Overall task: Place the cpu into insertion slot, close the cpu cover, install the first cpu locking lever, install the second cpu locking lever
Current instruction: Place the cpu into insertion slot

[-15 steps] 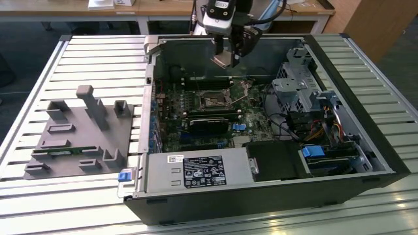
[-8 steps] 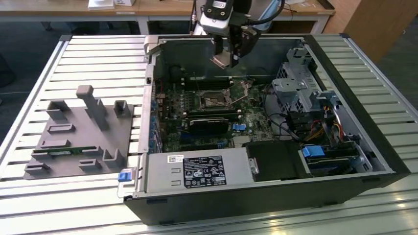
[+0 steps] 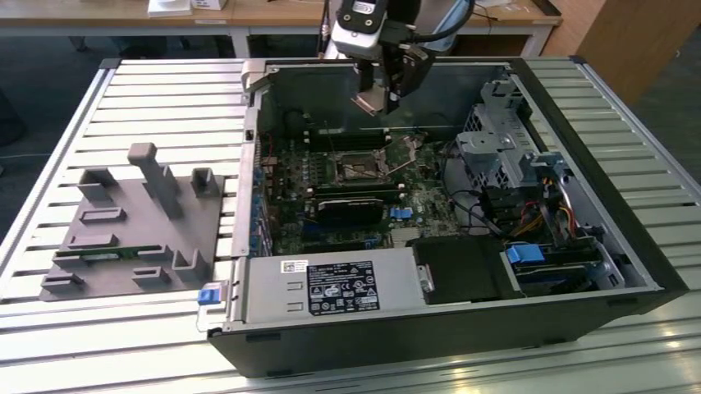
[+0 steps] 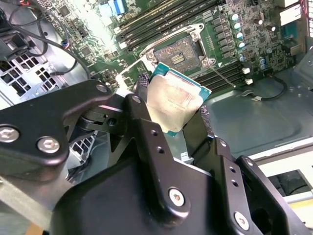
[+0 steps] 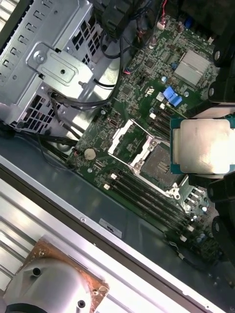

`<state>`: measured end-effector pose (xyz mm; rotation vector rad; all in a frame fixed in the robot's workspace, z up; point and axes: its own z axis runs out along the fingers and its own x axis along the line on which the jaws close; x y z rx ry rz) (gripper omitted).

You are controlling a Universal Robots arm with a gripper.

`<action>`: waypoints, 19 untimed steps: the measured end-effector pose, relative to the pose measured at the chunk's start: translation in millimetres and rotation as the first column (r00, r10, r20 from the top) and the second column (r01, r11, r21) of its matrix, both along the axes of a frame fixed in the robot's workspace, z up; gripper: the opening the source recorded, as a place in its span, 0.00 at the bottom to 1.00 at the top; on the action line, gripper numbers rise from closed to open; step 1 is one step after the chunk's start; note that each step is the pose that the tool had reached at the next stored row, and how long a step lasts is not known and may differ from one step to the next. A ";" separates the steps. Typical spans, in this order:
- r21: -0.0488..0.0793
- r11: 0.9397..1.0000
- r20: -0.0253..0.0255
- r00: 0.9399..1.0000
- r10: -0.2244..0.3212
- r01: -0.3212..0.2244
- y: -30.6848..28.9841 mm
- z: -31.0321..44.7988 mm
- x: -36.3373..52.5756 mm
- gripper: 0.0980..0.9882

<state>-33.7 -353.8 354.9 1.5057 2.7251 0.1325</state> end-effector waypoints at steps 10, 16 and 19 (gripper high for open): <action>0.000 0.999 0.000 0.999 -0.038 0.038 0.0 -0.4 -1.4 0.49; 0.000 0.998 0.000 0.998 -0.061 0.061 0.0 -0.7 -2.7 0.49; 0.000 0.997 0.000 0.997 -0.072 0.072 0.0 -0.8 -3.3 0.49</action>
